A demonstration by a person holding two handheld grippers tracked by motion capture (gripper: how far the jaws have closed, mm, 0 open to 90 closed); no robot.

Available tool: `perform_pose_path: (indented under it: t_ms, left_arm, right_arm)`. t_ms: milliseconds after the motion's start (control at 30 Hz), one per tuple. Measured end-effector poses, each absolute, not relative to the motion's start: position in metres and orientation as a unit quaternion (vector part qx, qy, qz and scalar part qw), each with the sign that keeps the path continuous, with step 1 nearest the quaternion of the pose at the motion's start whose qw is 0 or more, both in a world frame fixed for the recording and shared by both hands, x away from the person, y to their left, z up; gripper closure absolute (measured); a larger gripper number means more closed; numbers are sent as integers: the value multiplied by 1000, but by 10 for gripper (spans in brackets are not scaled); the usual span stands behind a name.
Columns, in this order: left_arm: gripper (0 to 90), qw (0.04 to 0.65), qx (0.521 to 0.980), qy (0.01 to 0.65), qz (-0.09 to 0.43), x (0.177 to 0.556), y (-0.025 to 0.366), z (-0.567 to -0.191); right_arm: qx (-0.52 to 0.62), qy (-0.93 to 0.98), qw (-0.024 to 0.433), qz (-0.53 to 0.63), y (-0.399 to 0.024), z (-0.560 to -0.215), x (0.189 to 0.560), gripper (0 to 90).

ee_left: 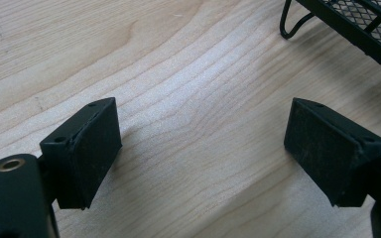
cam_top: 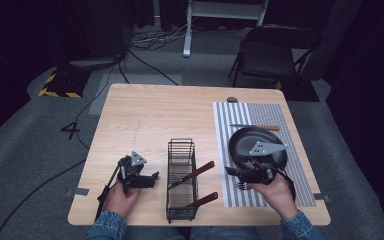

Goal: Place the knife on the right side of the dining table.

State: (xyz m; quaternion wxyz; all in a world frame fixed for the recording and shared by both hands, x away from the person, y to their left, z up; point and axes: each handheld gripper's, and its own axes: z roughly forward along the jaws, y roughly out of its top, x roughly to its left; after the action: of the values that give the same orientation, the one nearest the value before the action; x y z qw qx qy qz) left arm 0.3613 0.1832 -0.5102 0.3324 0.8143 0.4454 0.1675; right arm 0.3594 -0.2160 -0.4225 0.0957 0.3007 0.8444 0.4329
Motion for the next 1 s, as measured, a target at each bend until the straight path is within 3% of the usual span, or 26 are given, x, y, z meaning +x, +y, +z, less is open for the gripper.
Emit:
perform_pose_path:
  t_ms: [400, 767, 1000]
  left_arm:
    - [148, 333, 814, 445, 168, 361, 183, -510]
    - [148, 333, 814, 446, 167, 361, 183, -510]
    - [148, 333, 814, 446, 167, 361, 183, -510]
  right_arm:
    - [256, 864, 90, 423, -186, -478, 331, 380]
    - [220, 887, 70, 400, -162, -506, 322, 364]
    - [191, 891, 91, 401, -155, -510, 319, 275]
